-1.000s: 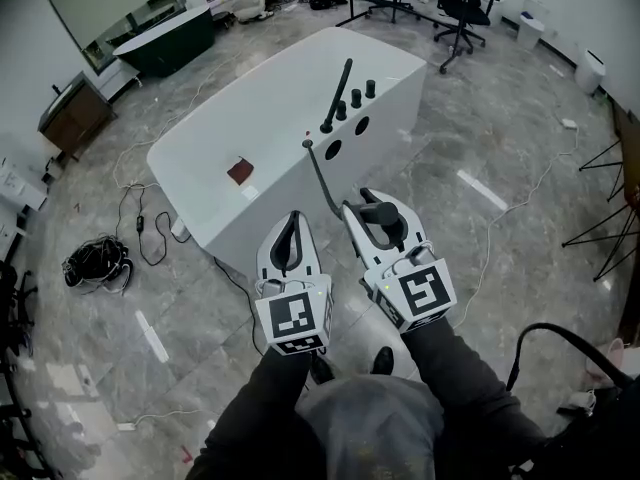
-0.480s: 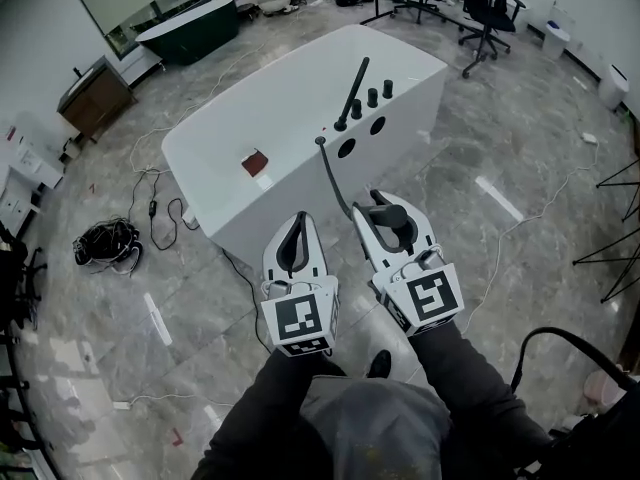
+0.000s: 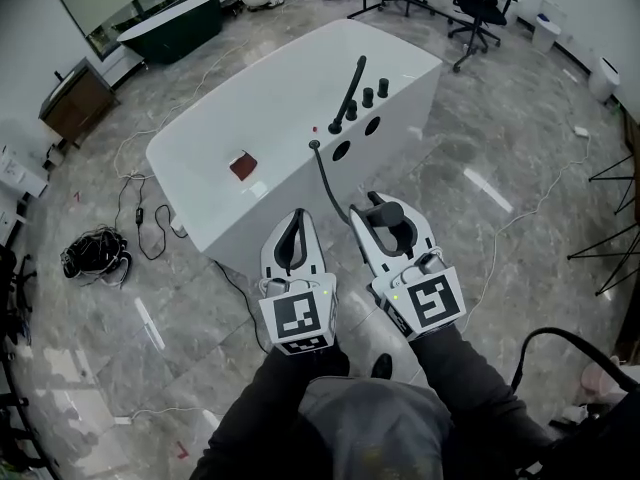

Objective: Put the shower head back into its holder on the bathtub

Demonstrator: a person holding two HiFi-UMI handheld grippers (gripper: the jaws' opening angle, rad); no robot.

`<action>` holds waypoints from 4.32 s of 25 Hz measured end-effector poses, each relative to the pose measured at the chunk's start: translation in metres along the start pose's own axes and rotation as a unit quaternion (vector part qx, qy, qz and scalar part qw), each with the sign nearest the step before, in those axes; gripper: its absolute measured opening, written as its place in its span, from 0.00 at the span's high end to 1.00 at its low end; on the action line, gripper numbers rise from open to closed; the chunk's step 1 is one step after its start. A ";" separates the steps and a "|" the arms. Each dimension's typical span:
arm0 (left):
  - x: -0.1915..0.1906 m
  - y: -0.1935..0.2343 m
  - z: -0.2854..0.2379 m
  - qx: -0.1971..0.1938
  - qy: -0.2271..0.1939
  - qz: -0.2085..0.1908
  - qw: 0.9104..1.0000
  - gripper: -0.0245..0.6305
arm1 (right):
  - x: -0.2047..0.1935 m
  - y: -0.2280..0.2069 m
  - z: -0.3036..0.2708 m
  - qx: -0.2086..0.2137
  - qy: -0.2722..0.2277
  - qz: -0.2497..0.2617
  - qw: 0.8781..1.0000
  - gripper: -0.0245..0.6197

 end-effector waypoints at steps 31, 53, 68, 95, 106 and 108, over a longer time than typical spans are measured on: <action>-0.037 0.064 -0.127 -0.034 0.031 0.015 0.999 0.96 | -0.035 -0.036 -0.120 -0.024 0.013 -0.004 1.000 0.77; -0.041 0.062 -0.200 0.041 0.042 0.010 0.998 0.96 | -0.050 -0.094 -0.184 0.062 0.015 -0.025 0.998 0.77; -0.051 0.088 -0.256 0.004 0.049 0.009 0.999 0.96 | -0.070 -0.104 -0.230 0.035 0.037 -0.027 0.998 0.77; -0.068 0.157 -0.322 -0.041 0.045 0.044 0.997 0.96 | -0.095 -0.095 -0.324 0.005 0.068 -0.001 0.998 0.77; -0.076 0.157 -0.337 -0.055 0.051 0.053 0.996 0.96 | -0.094 -0.108 -0.329 -0.020 0.067 0.009 0.997 0.77; -0.077 0.154 -0.344 -0.055 0.054 0.050 0.996 0.96 | -0.092 -0.115 -0.333 -0.019 0.064 0.009 0.998 0.77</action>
Point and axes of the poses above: the fingertips, and each gripper's own axes: z backward along the fingers, y to its left, x out of its top, the point moved 1 cm from there along z, backward along the fingers, and after that the axes turned 1 degree about x, right-handed, at the moved point
